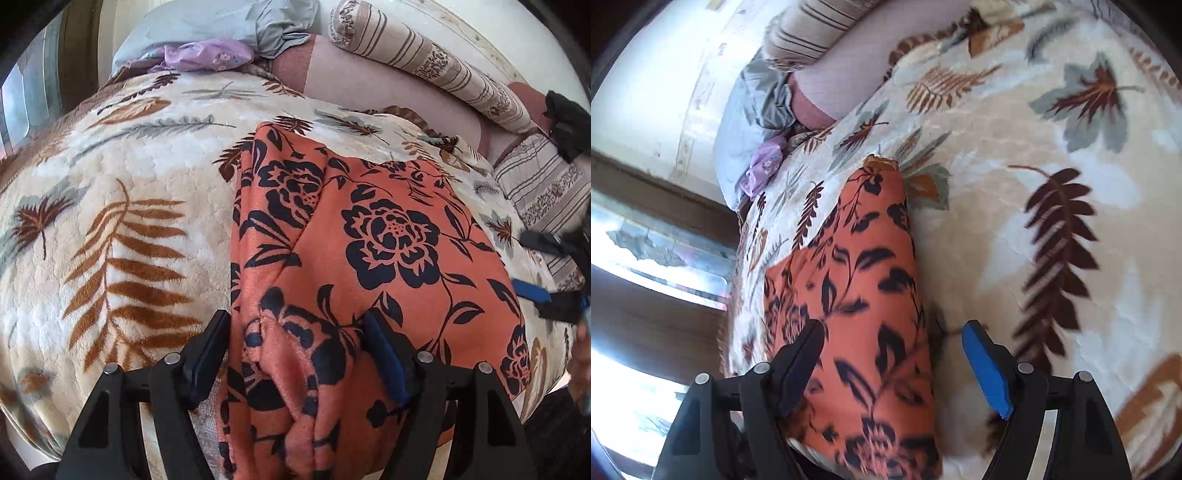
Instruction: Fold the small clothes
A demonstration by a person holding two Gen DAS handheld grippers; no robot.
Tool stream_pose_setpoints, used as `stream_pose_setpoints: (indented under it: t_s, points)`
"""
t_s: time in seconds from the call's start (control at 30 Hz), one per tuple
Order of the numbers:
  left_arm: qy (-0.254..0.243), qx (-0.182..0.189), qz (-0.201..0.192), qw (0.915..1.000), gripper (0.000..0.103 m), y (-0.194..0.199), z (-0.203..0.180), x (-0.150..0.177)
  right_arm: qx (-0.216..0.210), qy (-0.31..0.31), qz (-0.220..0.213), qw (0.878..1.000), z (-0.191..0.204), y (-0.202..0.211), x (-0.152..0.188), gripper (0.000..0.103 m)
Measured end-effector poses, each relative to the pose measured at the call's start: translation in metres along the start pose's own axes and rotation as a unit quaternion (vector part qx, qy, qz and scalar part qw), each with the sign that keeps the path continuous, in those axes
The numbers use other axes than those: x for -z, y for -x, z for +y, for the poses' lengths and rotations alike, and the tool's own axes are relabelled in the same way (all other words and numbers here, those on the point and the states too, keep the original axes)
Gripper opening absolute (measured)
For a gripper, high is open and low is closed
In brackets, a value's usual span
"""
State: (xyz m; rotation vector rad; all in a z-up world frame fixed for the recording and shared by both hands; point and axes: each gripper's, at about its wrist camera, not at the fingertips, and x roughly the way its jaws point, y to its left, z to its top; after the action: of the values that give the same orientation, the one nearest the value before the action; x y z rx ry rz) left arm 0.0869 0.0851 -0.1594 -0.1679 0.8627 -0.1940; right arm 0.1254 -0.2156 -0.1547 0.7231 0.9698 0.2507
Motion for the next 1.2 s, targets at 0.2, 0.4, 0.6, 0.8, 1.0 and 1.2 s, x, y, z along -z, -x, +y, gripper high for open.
stream_pose_setpoints:
  t_s: [0.2,0.4,0.6,0.8,1.0,1.2]
  points:
    - [-0.005,0.001,-0.001,1.0000,0.076,-0.001,0.001,0.004,0.081,0.108,0.043,0.990,0.025,-0.050,-0.003,0.046]
    - [-0.002,0.006,0.002,1.0000,0.076,-0.002,0.001,0.000,0.178,0.213,0.011,0.961,0.068,-0.047,0.010,0.045]
    - [0.012,0.017,-0.001,0.9998,0.076,0.003,0.006,0.000,0.155,0.121,0.023,0.980,0.045,-0.043,0.001,0.076]
    - [0.058,0.054,-0.077,0.9939,0.073,0.060,0.026,-0.001,0.084,0.164,-0.053,0.981,0.067,0.023,0.041,0.076]
    - [0.096,0.080,0.059,0.9904,0.036,0.027,0.037,0.027,0.040,0.147,0.031,0.988,0.051,-0.007,0.072,0.086]
    - [0.107,0.078,0.056,0.9896,0.041,0.041,0.038,0.030,0.030,0.126,0.022,0.991,0.040,0.005,0.076,0.086]
